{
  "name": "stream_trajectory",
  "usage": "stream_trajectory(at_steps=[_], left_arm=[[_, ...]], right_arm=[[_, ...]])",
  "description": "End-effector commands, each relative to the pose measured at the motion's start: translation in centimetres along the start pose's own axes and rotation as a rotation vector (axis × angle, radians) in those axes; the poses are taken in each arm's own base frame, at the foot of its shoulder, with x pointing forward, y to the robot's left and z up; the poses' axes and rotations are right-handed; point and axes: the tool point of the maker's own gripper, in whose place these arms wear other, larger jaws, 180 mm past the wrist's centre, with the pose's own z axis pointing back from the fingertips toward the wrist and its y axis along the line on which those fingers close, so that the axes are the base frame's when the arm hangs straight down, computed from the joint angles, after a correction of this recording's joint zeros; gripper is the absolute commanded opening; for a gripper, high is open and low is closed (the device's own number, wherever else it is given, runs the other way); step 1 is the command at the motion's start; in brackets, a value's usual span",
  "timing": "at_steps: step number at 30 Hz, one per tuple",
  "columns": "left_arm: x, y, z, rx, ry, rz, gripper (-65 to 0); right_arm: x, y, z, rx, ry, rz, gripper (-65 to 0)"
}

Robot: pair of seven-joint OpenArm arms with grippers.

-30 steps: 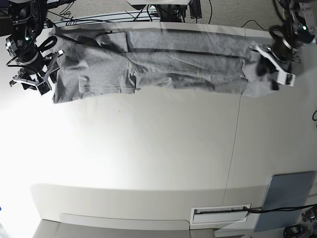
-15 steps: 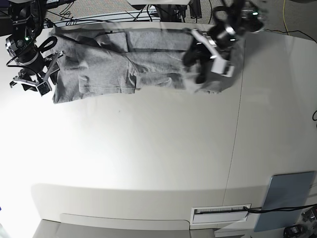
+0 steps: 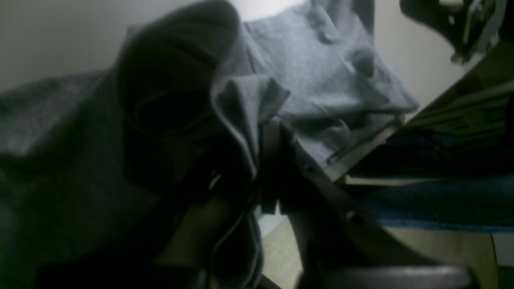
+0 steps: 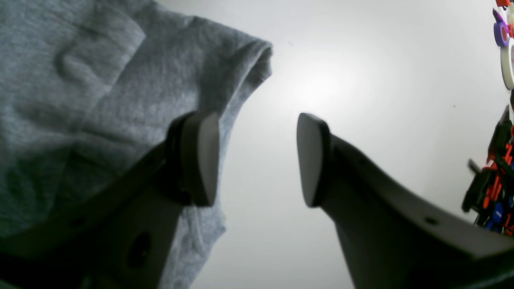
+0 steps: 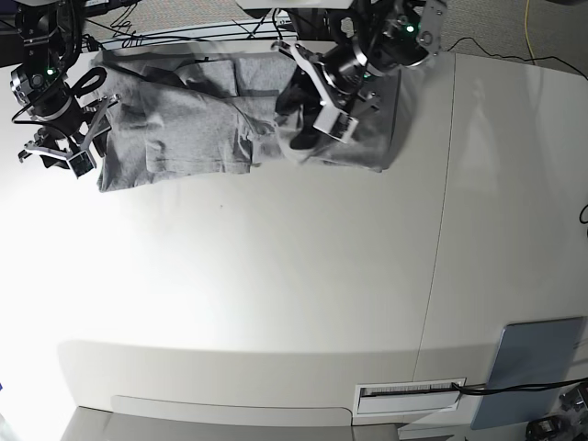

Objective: Fold the T-shirt properly
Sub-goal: 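Fold the strip end with the left gripper toward the right gripper, then grasp the other strip end with the right gripper and lift it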

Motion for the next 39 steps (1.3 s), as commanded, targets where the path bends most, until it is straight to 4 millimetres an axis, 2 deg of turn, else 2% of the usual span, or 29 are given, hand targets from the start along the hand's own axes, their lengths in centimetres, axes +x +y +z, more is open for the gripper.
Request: stream_trajectory(at_steps=[1,5,8,10,13,14,15,19,22,27,32,36,39], left_arm=[[1.1,-0.6,0.0,-0.022,-0.041,-0.008,-65.0],[0.9,-0.1,-0.7,-0.019,-0.029,-0.011,-65.0],[1.6,0.0,-1.2,-0.02,-0.048,-0.013,-65.0],[2.3,-0.3,-1.4,-0.032,-0.066,-0.01,-54.9],[2.9,-2.1,-1.5,-0.114,-0.09,-0.041,-33.3],[2.9,-2.5,-1.5,-0.137,-0.094,-0.044,-28.5],[3.0,-2.7,-1.4,-0.148,-0.096,-0.045,-27.2],[3.0,-2.9,-1.4,-0.158,-0.097,-0.058,-27.2],[2.9,-2.8,-1.3,-0.161,-0.093,-0.08,-27.2],[2.2,-0.6,-1.1,-0.085,-0.05,-0.134,-27.2],[1.6,0.6,-0.3,-0.082,-0.017,-0.16,-27.3],[1.5,0.7,0.1,-0.101,-0.006,-0.187,-27.6],[1.6,0.6,0.0,-0.104,-0.011,-0.19,-27.7]], right_arm=[[0.9,-1.2,0.3,-0.035,-0.032,0.011,-34.4],[0.9,-1.2,0.3,-0.035,-0.029,0.012,-34.4],[0.9,-1.2,0.3,-0.034,-0.032,0.012,-34.4],[1.0,-1.2,0.3,-0.035,-0.036,0.012,-34.4],[1.4,-1.2,0.3,-0.035,-0.059,0.013,-34.4],[1.5,-1.2,0.4,-0.035,-0.064,0.013,-34.4],[1.5,-1.2,0.4,-0.035,-0.065,0.012,-34.4],[1.5,-1.5,0.4,-0.05,-0.063,0.0,-34.4],[0.6,-2.2,0.4,-0.09,-0.014,-0.037,-34.4],[-1.3,-3.0,0.7,-0.115,0.08,-0.101,-34.3],[-1.4,-4.2,2.1,-0.072,0.001,-0.295,-34.3],[-3.1,-4.0,3.2,0.025,-0.02,-0.483,-34.3],[-6.0,-3.1,2.7,0.09,0.048,-0.559,-34.3]])
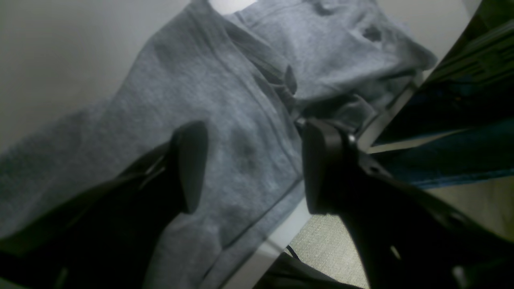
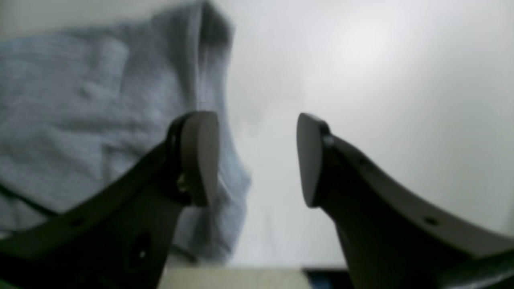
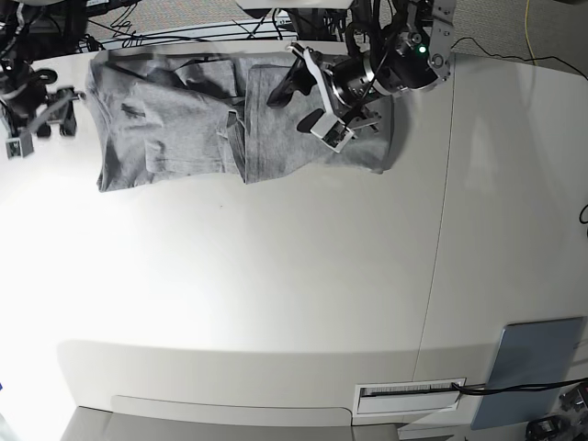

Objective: Fold the T-shirt properly
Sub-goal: 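Grasp the other strip end with the right gripper and lift it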

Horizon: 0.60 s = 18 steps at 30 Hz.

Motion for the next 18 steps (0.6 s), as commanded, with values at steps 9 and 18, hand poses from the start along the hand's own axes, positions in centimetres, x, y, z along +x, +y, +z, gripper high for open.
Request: stream_trajectory(at_steps=[9,18], left_arm=[[1.4,-0.6,0.2,-0.021,-0.054,-0.006,-27.7],[1.4,-0.6,0.2,-0.021,-0.054,-0.007,-27.7]], right_arm=[[-3.1,-1.1,-2.4,0.109,0.062,-0.177,-34.3],[-1.9,1.6,-4.7,0.219,0.067,-0.19,-34.3]])
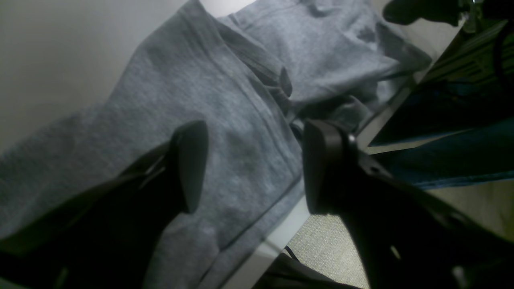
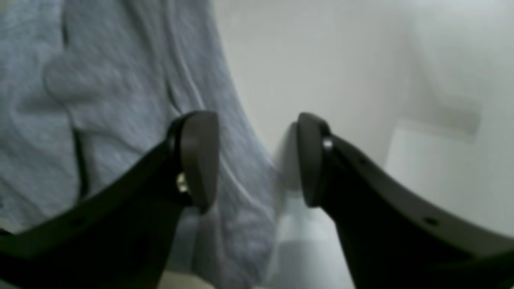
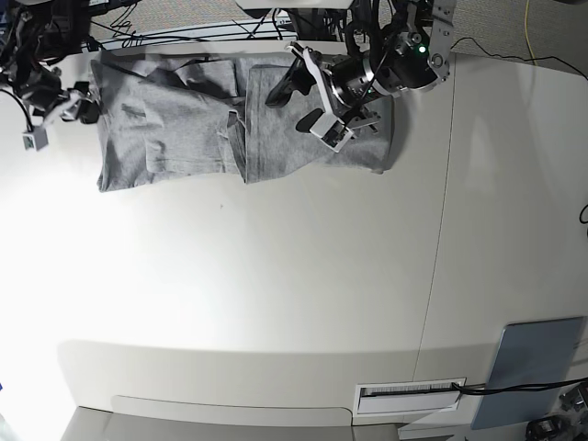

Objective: Fold the T-shirt properly
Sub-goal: 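Grasp the other strip end with the right gripper and lift it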

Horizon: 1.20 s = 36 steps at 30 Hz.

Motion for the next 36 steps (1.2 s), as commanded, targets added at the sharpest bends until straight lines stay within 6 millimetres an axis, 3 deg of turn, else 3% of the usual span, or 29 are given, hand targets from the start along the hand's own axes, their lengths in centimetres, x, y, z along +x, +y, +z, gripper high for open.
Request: stream_trajectory(at_steps=[1,6,11,19,24,27,32,36], left_arm=[[1.3,-0.6,0.2,-0.018,-0.052,-0.008,-27.7],[1.3,-0.6,0.2,-0.018,-0.052,-0.008,-27.7],[1.3,-0.6,0.2,-0.018,-0.052,-0.008,-27.7],[1.3,-0.6,0.2,-0.018,-0.051,-0.008,-27.7],[1.3,-0.6,0.2,-0.017,-0.051,-0.008,-27.7],[1.3,-0.6,0.2,-0.017,-0.051,-0.008,-27.7],[1.3,-0.6,0.2,-0.017,-0.051,-0.008,-29.4],[1.3,-0.6,0.2,-0.017,-0.052,-0.008,-30.7]], right_arm=[[1.5,0.2,0.3,0.008,-0.028,0.035,-34.3],[0.7,2.3,-1.6,0.049,0.038,0.063,-34.3],[-0.3,2.9,-2.8,0.029,0.078,0.063,-34.3],[-1.0,5.1,-3.4,0.112,0.072,-0.001,-34.4],[-0.9,5.4,-3.4,0.126,0.065,-0.01,-35.0],[-0.9,5.5,-3.4,0.135,0.064,0.002,-41.7],[-1.1,5.9,-3.3,0.159,0.071,0.041,-43.6],[-1.1,5.9,-3.3,0.158,0.072,0.042,-58.5]])
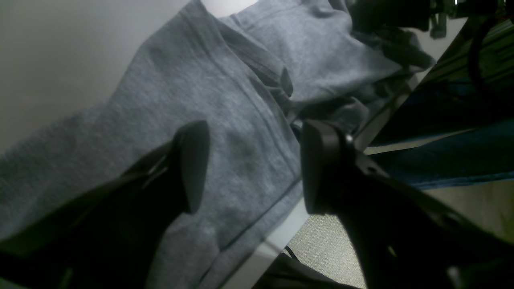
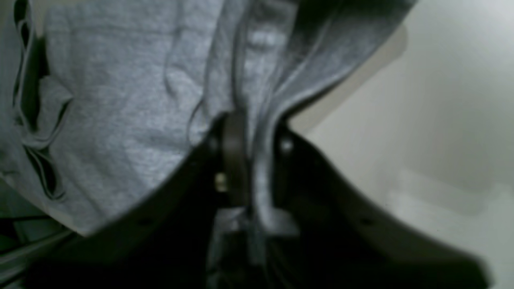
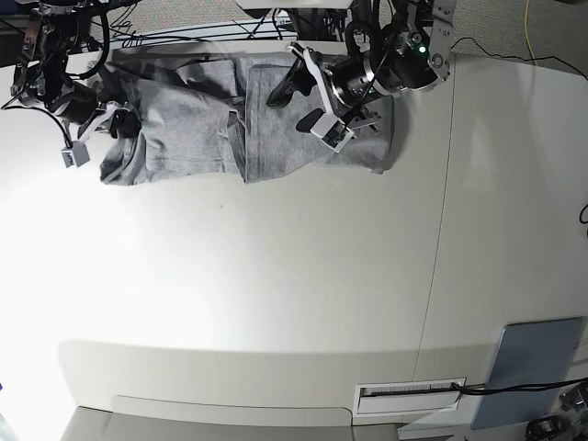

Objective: Fold the T-shirt properly
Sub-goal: 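Grasp the other strip end with the right gripper and lift it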

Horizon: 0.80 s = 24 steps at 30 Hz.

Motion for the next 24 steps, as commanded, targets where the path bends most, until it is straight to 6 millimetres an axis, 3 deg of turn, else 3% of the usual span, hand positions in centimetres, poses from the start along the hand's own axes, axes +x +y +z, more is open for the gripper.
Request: stream_trajectory(at_steps=[1,6,10,13,18,24], left_arm=[[1.3,-0.6,0.2,-0.017,-0.051,-0.009,-30.7],[0.8,0.3,0.2,0.029,-0.02,-0.042,-30.7],[0.5,0.8,0.2,0.056,-0.002,-0.061,-30.7],[0.4,0.9,0.2,0.062,0.003,-0.065,-30.7],[0.0,1.8,0.3,0.113,0.024,-0.078,-30.7],[0.3,3.2,0.5,0.191,0.015,-0.111,-30.7]], right_arm=[[-0.8,-0.6,0.3,-0.027,0.049,0.015,-63.8],[0.2,-2.0,1.3,-0.07,0.012,0.015,-65.0],[1.8,-4.6,4.3,-0.155,-0.016,0.015,-65.0],[3.5,-4.7,6.4,-0.181,-0.053,0.037,-65.0],[6.1,-0.2,8.4,-0.158,-0.114,0.181,-65.0],[6.7,9.1,7.5,-0.04,-0.229,0.252,-65.0]])
